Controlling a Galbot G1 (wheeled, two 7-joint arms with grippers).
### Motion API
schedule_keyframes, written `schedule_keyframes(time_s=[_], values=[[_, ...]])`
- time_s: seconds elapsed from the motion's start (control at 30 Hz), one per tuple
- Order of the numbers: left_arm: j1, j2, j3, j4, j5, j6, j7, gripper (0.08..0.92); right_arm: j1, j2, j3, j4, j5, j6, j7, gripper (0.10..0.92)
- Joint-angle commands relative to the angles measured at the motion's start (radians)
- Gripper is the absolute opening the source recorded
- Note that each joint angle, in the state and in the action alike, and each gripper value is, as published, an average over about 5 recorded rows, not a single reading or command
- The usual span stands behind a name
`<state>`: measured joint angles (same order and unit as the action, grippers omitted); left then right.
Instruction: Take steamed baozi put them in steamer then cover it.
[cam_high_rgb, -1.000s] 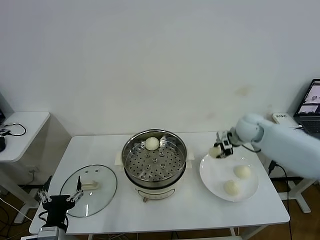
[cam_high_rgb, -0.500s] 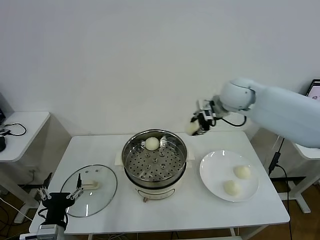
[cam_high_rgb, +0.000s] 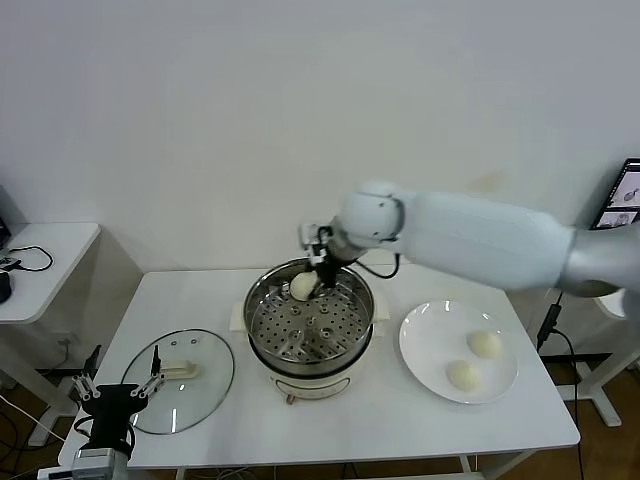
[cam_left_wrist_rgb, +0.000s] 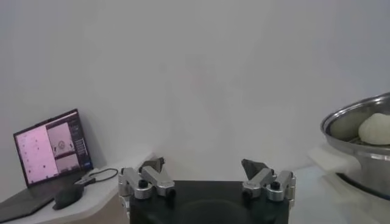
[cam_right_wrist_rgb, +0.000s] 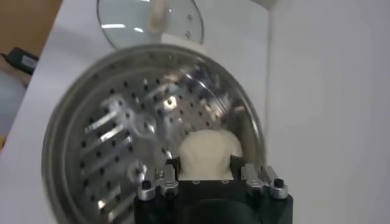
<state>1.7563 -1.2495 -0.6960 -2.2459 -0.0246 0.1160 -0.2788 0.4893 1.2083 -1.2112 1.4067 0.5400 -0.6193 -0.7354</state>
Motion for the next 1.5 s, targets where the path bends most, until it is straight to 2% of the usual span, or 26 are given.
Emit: schedule_keyframes(time_s=[0.03,0.6,0.7,0.8,0.9,1.0,1.27,1.5], values=[[0.001,-0.002,0.0,-0.001,0.001,-0.001,0.0,0.823,-0.11,0.139,0.012,-0.12,0.015,-0.042,0.05,0.526],[0.009,-0.01,0.002,-0.012,0.001,-0.004,-0.002,0.823,-0.138,0.179,0.015,-0.185,-0.036,-0.043,0.055,0.564],[0.009,-0.009,0.002,-0.012,0.001,-0.004,-0.001,0.823,-0.111,0.159,0.014,-0.168,-0.044,-0.037,0.019,0.607],[0.008,-0.007,0.001,-0.013,0.001,-0.004,-0.001,0.823,-0.062,0.12,0.013,-0.14,-0.068,-0.005,-0.062,0.689],[0.008,-0.005,0.0,-0.013,0.0,-0.004,-0.001,0.823,0.013,0.061,0.014,-0.106,-0.101,0.055,-0.154,0.771],[0.006,-0.003,0.003,-0.013,0.0,-0.003,-0.001,0.823,0.091,-0.024,0.014,-0.063,-0.123,0.125,-0.239,0.814],[-0.005,0.008,0.014,-0.013,0.0,-0.002,0.0,0.823,0.196,-0.311,0.009,0.104,-0.156,0.241,-0.37,0.823],[-0.01,0.018,0.035,-0.009,0.004,-0.001,0.0,0.823,0.168,-0.571,-0.03,0.238,-0.306,0.322,-0.431,0.823]])
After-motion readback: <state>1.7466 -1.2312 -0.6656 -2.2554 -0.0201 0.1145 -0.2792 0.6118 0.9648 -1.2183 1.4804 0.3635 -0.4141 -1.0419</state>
